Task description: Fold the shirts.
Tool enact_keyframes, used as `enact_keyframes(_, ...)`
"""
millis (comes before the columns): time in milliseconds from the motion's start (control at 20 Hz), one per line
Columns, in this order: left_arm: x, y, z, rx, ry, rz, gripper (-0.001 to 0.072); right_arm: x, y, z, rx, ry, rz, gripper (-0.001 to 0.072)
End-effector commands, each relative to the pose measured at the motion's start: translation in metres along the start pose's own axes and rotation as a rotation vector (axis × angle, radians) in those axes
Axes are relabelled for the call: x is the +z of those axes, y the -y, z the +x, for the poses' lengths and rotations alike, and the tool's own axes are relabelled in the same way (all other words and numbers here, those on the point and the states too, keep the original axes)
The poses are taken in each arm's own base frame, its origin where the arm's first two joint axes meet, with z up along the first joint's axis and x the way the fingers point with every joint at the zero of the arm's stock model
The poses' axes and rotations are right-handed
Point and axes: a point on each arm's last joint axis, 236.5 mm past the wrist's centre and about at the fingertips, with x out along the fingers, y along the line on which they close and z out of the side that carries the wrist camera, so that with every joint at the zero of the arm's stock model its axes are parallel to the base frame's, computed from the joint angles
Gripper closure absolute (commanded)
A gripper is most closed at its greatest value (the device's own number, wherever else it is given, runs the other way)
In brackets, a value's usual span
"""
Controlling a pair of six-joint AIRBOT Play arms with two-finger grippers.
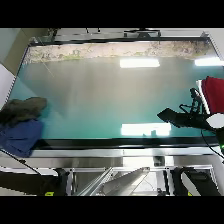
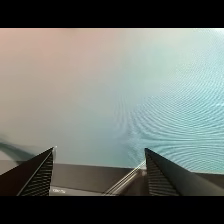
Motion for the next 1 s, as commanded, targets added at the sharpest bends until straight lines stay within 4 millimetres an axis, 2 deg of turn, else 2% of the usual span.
enact_keyframes(0,0.015,0.071,-0.008,-0.145,-0.045,0.084,0.0693,-0.002,-0.004,0.000,0.015,-0.010,0.011,0.0138)
enact_keyframes(100,0.037,0.134,-0.036,-0.255,-0.007,0.169,0.0693,-0.010,-0.004,0.000,0.017,-0.043,0.007,0.0305)
enact_keyframes(200,0.056,0.223,-0.078,-0.437,0.067,0.263,0.0692,-0.012,-0.005,-0.001,0.020,-0.050,0.006,0.0576)
enact_keyframes(250,0.055,0.278,-0.107,-0.565,0.092,0.321,0.0691,-0.011,-0.006,-0.002,0.020,-0.042,0.000,0.0619)
enact_keyframes(300,0.046,0.329,-0.137,-0.693,0.100,0.385,0.0691,-0.009,-0.007,-0.004,0.023,-0.031,-0.027,0.0619)
enact_keyframes(350,0.026,0.379,-0.166,-0.818,0.083,0.463,0.0691,-0.007,-0.008,-0.006,0.024,-0.017,-0.059,0.0619)
enact_keyframes(450,-0.030,0.454,-0.203,-0.997,-0.013,0.604,0.0691,-0.003,-0.010,-0.008,0.026,0.001,-0.090,0.0620)
enact_keyframes(550,-0.087,0.505,-0.211,-1.068,-0.116,0.727,0.0690,-0.003,-0.010,-0.008,0.025,0.000,-0.109,0.0620)
enact_keyframes(650,-0.145,0.549,-0.203,-1.125,-0.220,0.777,0.0691,-0.003,-0.010,-0.008,0.025,0.000,-0.136,0.0620)
enact_keyframes(700,-0.169,0.563,-0.195,-1.139,-0.267,0.782,0.0691,-0.003,-0.010,-0.008,0.025,0.000,-0.142,0.0620)
enact_keyframes(800,-0.202,0.581,-0.172,-1.140,-0.328,0.756,0.0691,-0.003,-0.009,-0.008,0.024,0.000,-0.142,0.0620)
enact_keyframes(900,-0.217,0.586,-0.148,-1.107,-0.352,0.732,0.0691,-0.003,-0.010,-0.008,0.026,0.001,-0.141,0.0590)
enact_keyframes(950,-0.221,0.581,-0.135,-1.066,-0.365,0.748,0.0593,-0.003,-0.010,-0.008,0.026,0.001,-0.140,0.0445)
